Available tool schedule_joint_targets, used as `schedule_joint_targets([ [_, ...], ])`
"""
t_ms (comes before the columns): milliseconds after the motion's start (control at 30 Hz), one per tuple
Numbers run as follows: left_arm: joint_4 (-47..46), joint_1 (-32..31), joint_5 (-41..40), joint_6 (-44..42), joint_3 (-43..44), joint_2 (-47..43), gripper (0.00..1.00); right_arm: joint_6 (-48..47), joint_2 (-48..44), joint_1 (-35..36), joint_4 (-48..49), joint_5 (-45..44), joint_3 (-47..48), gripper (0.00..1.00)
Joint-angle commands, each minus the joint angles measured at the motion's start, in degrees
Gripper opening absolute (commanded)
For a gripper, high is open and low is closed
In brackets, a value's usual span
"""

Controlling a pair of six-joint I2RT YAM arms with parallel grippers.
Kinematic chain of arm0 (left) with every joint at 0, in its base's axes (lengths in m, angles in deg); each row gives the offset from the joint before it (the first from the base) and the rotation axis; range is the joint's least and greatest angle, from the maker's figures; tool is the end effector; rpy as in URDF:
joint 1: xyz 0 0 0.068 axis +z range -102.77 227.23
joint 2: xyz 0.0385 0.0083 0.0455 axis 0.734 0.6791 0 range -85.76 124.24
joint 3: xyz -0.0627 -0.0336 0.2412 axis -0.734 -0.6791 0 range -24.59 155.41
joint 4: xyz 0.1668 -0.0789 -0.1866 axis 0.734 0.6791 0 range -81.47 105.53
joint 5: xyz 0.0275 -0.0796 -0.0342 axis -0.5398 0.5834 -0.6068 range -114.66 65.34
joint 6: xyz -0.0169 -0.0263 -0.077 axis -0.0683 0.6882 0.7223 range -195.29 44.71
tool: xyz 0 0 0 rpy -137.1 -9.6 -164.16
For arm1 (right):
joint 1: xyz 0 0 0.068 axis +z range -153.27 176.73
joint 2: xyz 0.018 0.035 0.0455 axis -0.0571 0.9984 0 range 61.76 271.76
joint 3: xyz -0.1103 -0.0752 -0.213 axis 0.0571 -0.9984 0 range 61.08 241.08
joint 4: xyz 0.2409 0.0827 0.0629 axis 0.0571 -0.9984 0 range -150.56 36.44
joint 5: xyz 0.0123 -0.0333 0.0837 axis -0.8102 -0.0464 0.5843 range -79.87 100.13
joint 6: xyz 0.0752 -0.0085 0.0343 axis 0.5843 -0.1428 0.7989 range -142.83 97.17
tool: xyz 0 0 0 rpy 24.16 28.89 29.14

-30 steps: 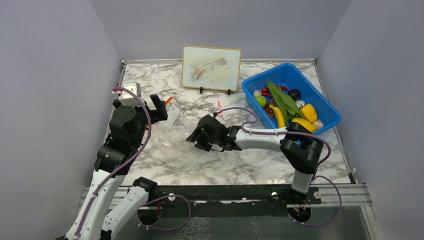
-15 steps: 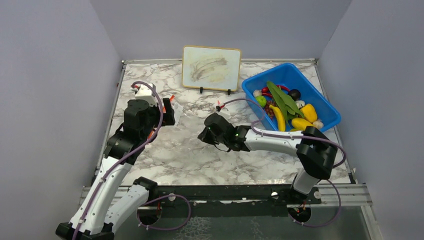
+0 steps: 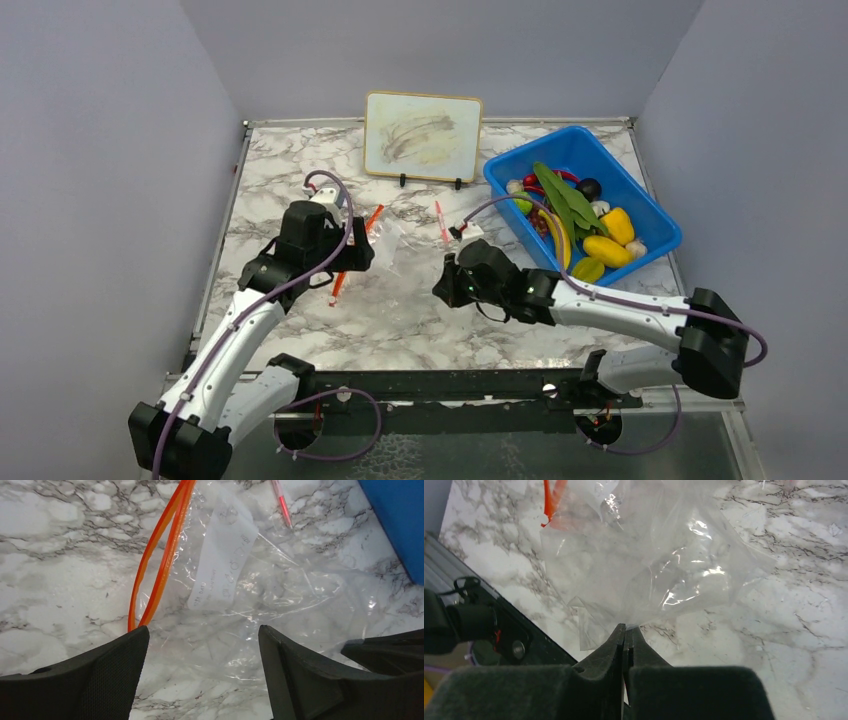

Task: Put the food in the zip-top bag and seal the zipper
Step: Pick up the zipper food storage bag at the center of the board.

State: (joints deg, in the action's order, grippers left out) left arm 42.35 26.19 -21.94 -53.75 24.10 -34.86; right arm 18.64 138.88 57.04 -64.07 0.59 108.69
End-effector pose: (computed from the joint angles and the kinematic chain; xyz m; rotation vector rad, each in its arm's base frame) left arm 0.2173 -0.0872 0.2655 0.0171 2.2382 -0.4634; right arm 0.1695 0.2730 0.1867 -0.2968 2.3524 0.7322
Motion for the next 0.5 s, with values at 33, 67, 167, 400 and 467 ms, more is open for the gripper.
schedule_joint_targets([
  [33,-6.8,0.5,8.3,0.7,-6.0,2.0,0.85,-12.0,-8.1,-0.6,-1.0,4.8,-4.4,0.01],
  [67,-8.6,0.8,10.4,0.8,-7.1,2.6,0.85,-13.1,-8.7,-0.7,-1.0,5.3,-4.9,0.01],
  [167,-11.7,3.3,15.2,1.5,-8.3,5.1,0.85,-16.1,-9.7,-0.9,-0.6,6.0,-6.0,0.01],
  [400,-15.2,11.9,24.3,2.3,-9.2,11.7,0.84,-18.9,-9.9,-1.4,1.0,6.2,-6.9,0.01],
  [467,-15.5,12.1,24.3,2.2,-8.7,13.2,0.84,-19.4,-9.6,-1.5,1.3,6.9,-6.7,0.01],
])
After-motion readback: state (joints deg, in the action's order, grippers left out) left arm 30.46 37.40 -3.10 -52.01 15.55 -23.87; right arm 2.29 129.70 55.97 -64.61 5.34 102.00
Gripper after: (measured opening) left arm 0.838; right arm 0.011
